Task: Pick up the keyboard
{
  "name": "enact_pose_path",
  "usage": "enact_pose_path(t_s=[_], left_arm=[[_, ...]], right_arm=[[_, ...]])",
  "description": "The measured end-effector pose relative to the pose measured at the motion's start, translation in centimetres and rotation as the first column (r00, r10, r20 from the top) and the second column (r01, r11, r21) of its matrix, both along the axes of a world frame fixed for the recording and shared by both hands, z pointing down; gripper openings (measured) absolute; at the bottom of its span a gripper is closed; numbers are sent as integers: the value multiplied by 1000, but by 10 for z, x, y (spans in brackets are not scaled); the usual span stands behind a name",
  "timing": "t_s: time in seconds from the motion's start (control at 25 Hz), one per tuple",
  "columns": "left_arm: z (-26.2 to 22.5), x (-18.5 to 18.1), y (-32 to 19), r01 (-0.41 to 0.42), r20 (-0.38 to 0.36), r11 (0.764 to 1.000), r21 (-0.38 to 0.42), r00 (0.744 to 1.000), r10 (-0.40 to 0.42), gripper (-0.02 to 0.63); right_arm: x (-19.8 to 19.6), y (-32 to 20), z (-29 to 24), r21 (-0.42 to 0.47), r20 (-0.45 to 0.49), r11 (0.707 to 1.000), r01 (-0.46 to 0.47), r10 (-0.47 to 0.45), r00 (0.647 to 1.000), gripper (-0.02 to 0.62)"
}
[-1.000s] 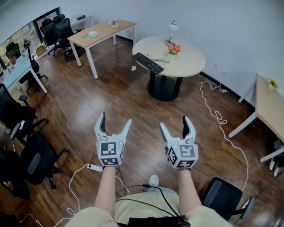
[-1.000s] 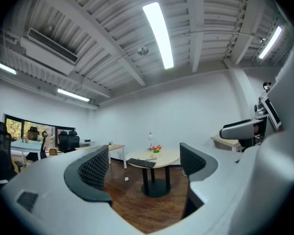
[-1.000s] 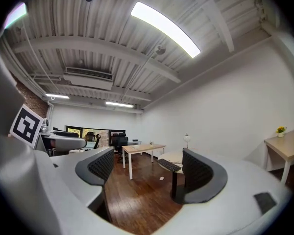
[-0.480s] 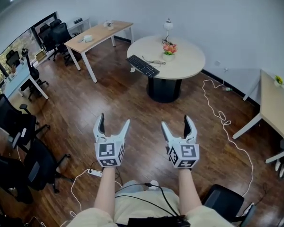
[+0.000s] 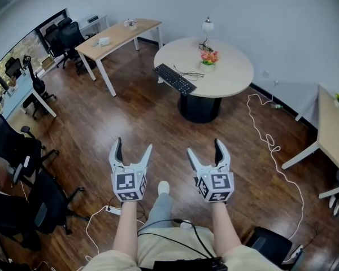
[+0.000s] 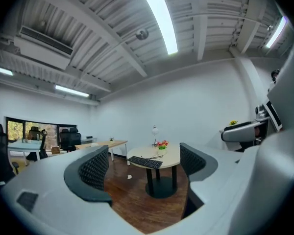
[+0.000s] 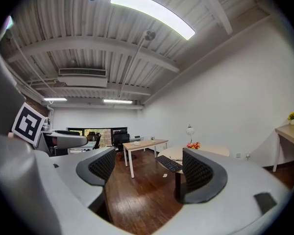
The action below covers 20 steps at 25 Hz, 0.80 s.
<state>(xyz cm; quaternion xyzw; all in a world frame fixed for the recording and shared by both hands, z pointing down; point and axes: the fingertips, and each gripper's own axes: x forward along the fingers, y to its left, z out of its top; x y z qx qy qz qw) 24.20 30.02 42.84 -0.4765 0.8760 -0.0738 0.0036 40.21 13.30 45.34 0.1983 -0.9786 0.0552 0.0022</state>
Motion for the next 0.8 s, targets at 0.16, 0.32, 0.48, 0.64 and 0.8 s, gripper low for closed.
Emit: enact_pose_path(t_s=[0.16, 0.32, 0.48, 0.64, 0.8], left_arm=[[6, -54, -51, -49, -4, 998, 25, 999, 49, 440], [-4, -117, -95, -78, 9, 996, 46, 997, 77, 441], [-17, -177, -120, -111, -5, 992, 66, 994, 112, 440], [-10, -230, -125, -116, -16, 991, 66, 993, 118, 440], [2, -276, -132, -112, -50, 992, 52, 992, 114, 440]], right_arm=[[-48, -42, 3, 12, -32, 999, -48, 48, 998, 439], [-114, -81, -14, 19, -27, 998, -67, 68, 997, 439], [-187, -97, -27, 37, -34, 998, -51, 52, 998, 439], [-246, -97, -20, 60, -50, 998, -11, 14, 999, 439], [-293, -105, -14, 53, -69, 999, 6, -2, 998, 439]])
